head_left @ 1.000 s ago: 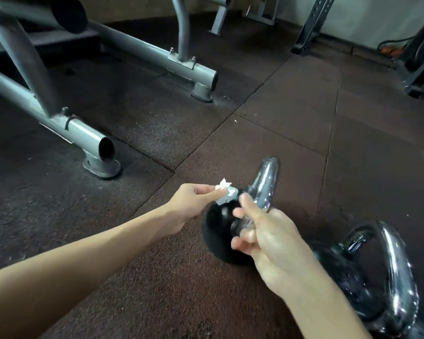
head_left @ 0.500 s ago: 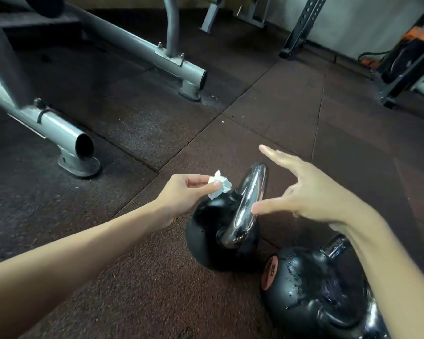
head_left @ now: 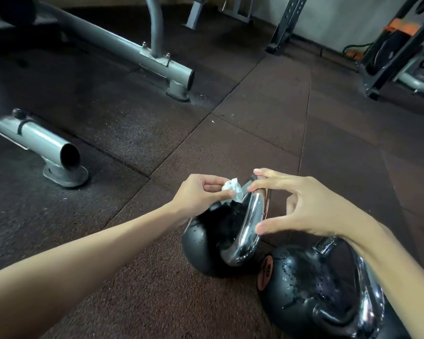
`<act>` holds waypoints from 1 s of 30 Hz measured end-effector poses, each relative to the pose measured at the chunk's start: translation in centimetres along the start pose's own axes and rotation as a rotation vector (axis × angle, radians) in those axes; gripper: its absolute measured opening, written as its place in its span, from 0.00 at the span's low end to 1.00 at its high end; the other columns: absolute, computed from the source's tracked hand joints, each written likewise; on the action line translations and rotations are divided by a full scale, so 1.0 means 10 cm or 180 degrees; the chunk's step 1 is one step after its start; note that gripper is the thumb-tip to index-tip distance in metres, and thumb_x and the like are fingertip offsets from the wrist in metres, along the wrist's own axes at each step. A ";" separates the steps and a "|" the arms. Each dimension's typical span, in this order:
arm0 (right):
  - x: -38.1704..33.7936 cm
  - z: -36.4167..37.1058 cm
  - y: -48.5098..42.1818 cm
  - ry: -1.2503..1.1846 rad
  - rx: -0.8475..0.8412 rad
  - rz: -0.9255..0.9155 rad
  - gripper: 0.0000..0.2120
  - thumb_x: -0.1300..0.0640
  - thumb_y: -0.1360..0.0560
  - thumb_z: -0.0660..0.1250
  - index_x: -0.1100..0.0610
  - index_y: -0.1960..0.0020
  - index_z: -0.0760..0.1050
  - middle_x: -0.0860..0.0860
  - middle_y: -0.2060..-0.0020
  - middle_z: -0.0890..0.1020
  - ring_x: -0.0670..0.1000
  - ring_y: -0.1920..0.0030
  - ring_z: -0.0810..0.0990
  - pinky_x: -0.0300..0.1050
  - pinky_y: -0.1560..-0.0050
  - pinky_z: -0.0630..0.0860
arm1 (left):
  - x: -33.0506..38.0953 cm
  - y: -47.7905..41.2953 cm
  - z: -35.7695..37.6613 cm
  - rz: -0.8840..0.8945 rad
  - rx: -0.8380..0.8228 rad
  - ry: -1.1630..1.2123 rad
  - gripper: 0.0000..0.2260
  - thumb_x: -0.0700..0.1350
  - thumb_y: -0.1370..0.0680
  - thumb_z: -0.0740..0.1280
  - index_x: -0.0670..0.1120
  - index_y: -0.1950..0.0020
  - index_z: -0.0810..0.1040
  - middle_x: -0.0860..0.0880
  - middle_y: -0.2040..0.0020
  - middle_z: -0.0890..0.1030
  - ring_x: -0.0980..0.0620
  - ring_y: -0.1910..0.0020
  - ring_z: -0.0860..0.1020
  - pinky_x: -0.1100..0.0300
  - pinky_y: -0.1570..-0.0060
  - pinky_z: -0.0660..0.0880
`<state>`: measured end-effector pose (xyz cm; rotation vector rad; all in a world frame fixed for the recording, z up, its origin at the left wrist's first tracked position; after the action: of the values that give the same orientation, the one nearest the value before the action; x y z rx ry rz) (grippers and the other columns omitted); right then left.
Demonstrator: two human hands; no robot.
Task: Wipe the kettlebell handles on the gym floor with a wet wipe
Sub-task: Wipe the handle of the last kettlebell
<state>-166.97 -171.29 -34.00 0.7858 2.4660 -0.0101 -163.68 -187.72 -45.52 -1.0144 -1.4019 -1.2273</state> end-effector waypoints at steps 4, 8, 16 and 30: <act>0.01 0.01 0.20 0.0053 0.0217 -0.0074 0.43 0.32 0.37 0.79 0.40 0.26 0.70 0.35 0.25 0.67 0.31 0.27 0.62 0.37 0.24 0.61 | 0.16 -0.10 0.14 0.0379 -0.0064 -0.0613 0.14 0.52 0.27 0.80 0.58 0.42 0.87 0.60 0.51 0.88 0.64 0.47 0.84 0.62 0.38 0.78; 0.00 0.03 0.42 0.0072 0.0376 -0.0120 0.44 0.34 0.36 0.80 0.40 0.24 0.68 0.33 0.25 0.67 0.32 0.25 0.62 0.37 0.24 0.63 | 0.26 -0.14 0.20 0.0582 -0.0056 -0.1300 0.13 0.51 0.27 0.80 0.58 0.43 0.88 0.63 0.51 0.87 0.71 0.52 0.82 0.74 0.48 0.74; 0.02 0.00 0.61 -0.0110 0.0393 0.0021 0.47 0.37 0.38 0.82 0.39 0.23 0.66 0.31 0.30 0.71 0.29 0.32 0.68 0.39 0.28 0.70 | 0.52 -0.09 0.49 0.1039 -0.0141 -0.1537 0.11 0.50 0.28 0.81 0.60 0.48 0.88 0.70 0.50 0.83 0.66 0.52 0.84 0.67 0.47 0.78; 0.07 0.03 0.56 -0.0488 0.0227 0.0340 0.39 0.36 0.39 0.82 0.39 0.31 0.74 0.39 0.39 0.82 0.32 0.42 0.78 0.35 0.37 0.76 | 0.63 -0.06 0.51 0.1089 -0.0171 -0.0885 0.12 0.46 0.25 0.79 0.51 0.42 0.88 0.66 0.61 0.85 0.71 0.59 0.81 0.66 0.47 0.81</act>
<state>-164.26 -166.35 -33.78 0.9118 2.2874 -0.1154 -166.09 -182.87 -39.51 -1.4388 -1.3364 -0.9001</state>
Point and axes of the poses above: each hand's wrist, its own y-axis away from the middle knuckle, its own z-axis out of the palm, x = y × z, the point moved 9 cm from there along -y, towards the middle knuckle
